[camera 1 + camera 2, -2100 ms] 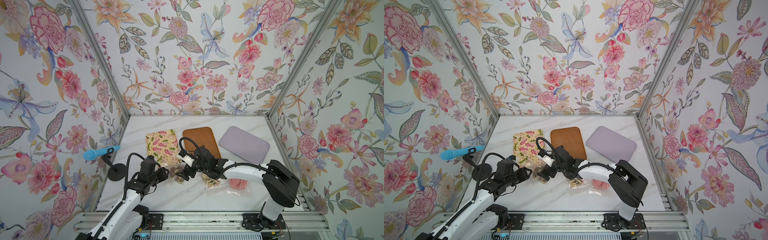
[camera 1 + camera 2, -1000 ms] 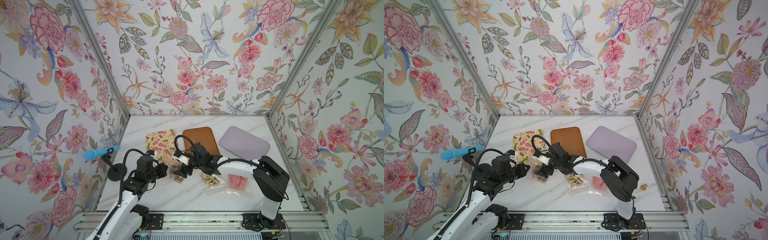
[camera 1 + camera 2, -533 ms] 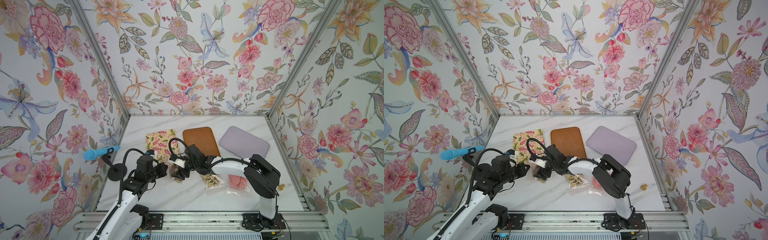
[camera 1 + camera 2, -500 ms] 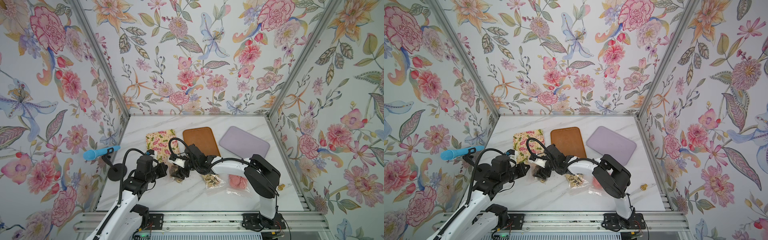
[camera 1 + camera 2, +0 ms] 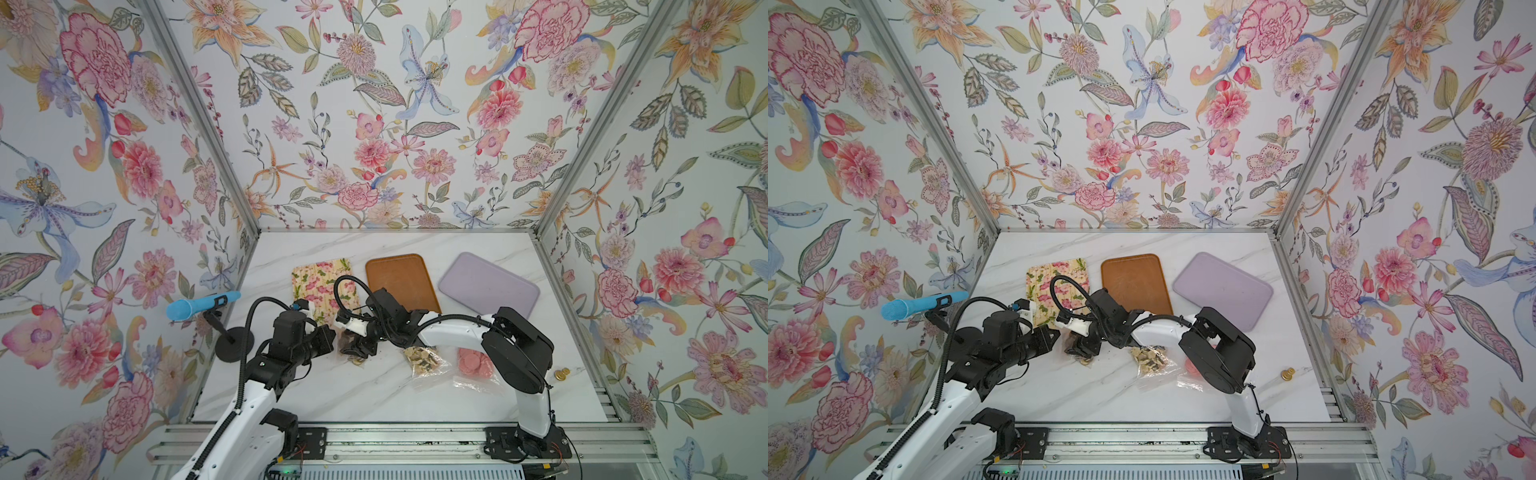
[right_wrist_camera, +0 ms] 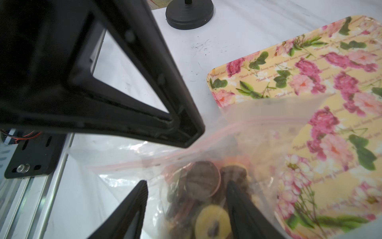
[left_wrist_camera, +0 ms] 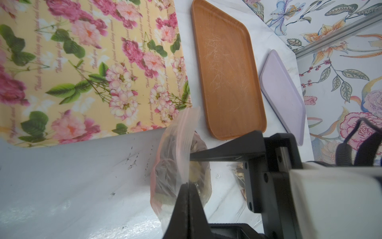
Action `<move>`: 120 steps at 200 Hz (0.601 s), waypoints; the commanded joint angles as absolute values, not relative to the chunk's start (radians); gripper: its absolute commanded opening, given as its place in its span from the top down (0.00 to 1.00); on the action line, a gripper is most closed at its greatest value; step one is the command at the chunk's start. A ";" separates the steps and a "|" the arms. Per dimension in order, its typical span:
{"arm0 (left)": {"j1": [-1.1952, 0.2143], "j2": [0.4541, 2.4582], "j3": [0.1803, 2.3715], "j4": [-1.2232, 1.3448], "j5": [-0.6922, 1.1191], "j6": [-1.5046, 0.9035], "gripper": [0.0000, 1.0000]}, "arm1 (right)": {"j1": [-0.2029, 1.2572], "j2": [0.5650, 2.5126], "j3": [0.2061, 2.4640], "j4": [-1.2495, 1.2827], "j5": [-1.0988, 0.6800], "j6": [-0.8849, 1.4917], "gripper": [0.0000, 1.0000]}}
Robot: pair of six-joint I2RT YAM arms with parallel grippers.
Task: Pour cookies out of the ziploc bag
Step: Open the ziploc bag at the center of the board.
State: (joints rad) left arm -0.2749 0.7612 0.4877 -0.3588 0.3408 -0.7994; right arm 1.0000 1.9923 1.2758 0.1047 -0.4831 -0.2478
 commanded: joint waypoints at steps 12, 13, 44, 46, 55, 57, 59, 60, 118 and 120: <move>-0.267 0.764 0.517 -0.350 0.353 -0.781 1.00 | 0.997 2.006 1.301 0.075 -0.509 -0.266 0.40; -0.268 0.765 0.516 -0.350 0.353 -0.781 1.00 | 0.997 2.006 1.302 0.075 -0.510 -0.267 0.40; -0.268 0.767 0.515 -0.345 0.355 -0.780 1.00 | 0.998 2.011 1.311 0.076 -0.511 -0.261 0.47; -0.267 0.769 0.514 -0.345 0.355 -0.779 1.00 | 0.997 2.011 1.313 0.074 -0.512 -0.261 0.48; -0.268 0.769 0.514 -0.346 0.355 -0.778 1.00 | 0.996 2.013 1.316 0.075 -0.511 -0.258 0.52; -0.268 0.768 0.514 -0.345 0.355 -0.779 1.00 | 0.996 2.013 1.317 0.074 -0.512 -0.257 0.52; -0.267 0.768 0.515 -0.346 0.357 -0.778 1.00 | 0.996 2.014 1.317 0.074 -0.512 -0.256 0.53; -0.268 0.768 0.515 -0.347 0.356 -0.778 1.00 | 0.997 2.013 1.317 0.075 -0.512 -0.256 0.54; -0.268 0.762 0.514 -0.352 0.353 -0.775 1.00 | 0.991 2.019 1.325 0.075 -0.512 -0.240 0.90; -0.269 0.763 0.514 -0.352 0.353 -0.776 1.00 | 0.990 2.019 1.325 0.075 -0.511 -0.239 0.92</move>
